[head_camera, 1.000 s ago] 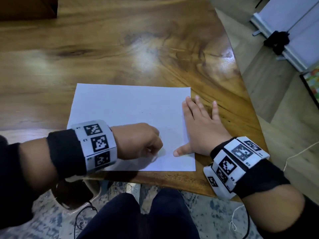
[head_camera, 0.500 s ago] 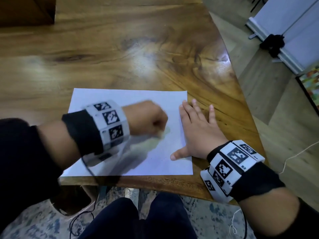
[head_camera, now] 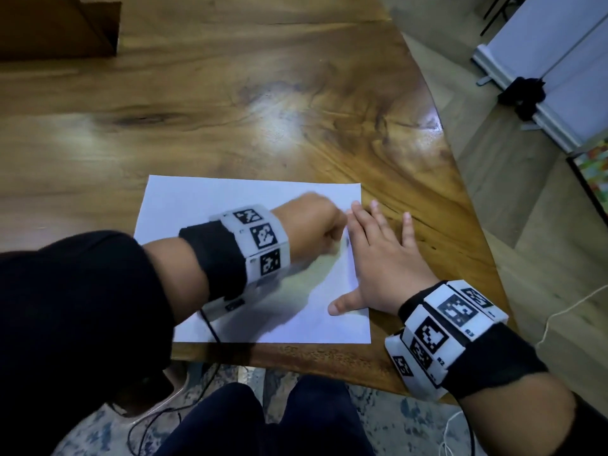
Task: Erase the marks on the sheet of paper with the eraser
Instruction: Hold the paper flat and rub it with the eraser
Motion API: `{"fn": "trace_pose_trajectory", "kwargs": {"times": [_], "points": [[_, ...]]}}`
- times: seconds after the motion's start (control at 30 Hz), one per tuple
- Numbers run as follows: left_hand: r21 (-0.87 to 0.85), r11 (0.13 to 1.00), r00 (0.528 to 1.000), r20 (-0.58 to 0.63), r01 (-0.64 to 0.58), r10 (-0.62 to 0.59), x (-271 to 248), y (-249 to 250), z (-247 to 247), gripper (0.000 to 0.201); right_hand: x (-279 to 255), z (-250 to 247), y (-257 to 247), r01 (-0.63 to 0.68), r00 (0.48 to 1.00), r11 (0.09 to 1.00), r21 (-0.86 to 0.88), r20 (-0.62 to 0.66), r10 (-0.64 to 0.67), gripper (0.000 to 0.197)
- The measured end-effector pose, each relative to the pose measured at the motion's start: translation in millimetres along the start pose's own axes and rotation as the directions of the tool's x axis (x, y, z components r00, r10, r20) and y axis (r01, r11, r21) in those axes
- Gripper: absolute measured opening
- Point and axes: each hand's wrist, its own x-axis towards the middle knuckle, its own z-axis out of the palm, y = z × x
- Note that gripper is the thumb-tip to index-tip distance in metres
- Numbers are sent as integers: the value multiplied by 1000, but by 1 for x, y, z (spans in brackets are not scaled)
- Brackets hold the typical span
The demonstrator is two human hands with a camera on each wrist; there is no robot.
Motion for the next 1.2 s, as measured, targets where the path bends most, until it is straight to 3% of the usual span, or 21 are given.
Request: {"fn": "trace_pose_trajectory", "kwargs": {"times": [0.03,0.1,0.17,0.23,0.27,0.33,0.43,0.5,0.63,0.8,0.87,0.97,1.0,1.13,1.2], "points": [[-5,1000,998,-54,31,-31,5,-1,-4,13,0,0,0,-2,1000,1000,-1,2,2,141],[-8,1000,999,-31,13,-13,4,-2,-3,11,0,0,0,-3,1000,1000,-5,8,3,141],[8,995,985,142,-96,94,-10,-2,5,6,0,0,1,-2,1000,1000,1,8,2,141],[3,992,942,313,-128,120,-22,-2,7,6,1,1,1,-2,1000,1000,9,4,2,142],[20,992,933,340,-129,114,-23,-3,5,8,1,1,1,-5,1000,1000,11,5,5,143],[84,990,965,244,-117,94,-15,-6,-3,9,1,1,0,-7,1000,1000,11,6,7,143],[93,993,997,-22,-67,69,-16,-13,-4,7,0,0,0,-13,1000,1000,2,7,13,142],[52,993,995,7,-102,102,-34,-18,9,7,0,0,0,-15,1000,1000,0,13,15,142],[57,987,959,250,-152,133,-66,-22,22,8,-1,-1,-1,-21,1000,1000,-6,16,21,142],[-14,998,996,-68,-63,61,-60,-33,16,9,-1,-2,-2,-26,1000,1000,-12,11,27,141],[-40,996,996,-25,-83,82,-73,-36,21,6,-1,-2,-3,-27,999,999,-17,19,27,141],[-23,998,980,193,-53,57,-88,-38,20,4,-2,-2,-2,-23,1000,1000,-15,13,23,141],[-29,999,982,181,-46,50,-85,-38,17,6,-1,-2,-2,-22,1000,1000,-13,12,22,141],[-57,998,998,-52,18,-21,-61,-39,10,9,-2,-2,-3,-22,1000,1000,-1,19,22,141],[-80,997,995,-97,24,-31,-63,-39,14,6,-2,-3,-2,-23,999,1000,-2,23,23,141]]}}
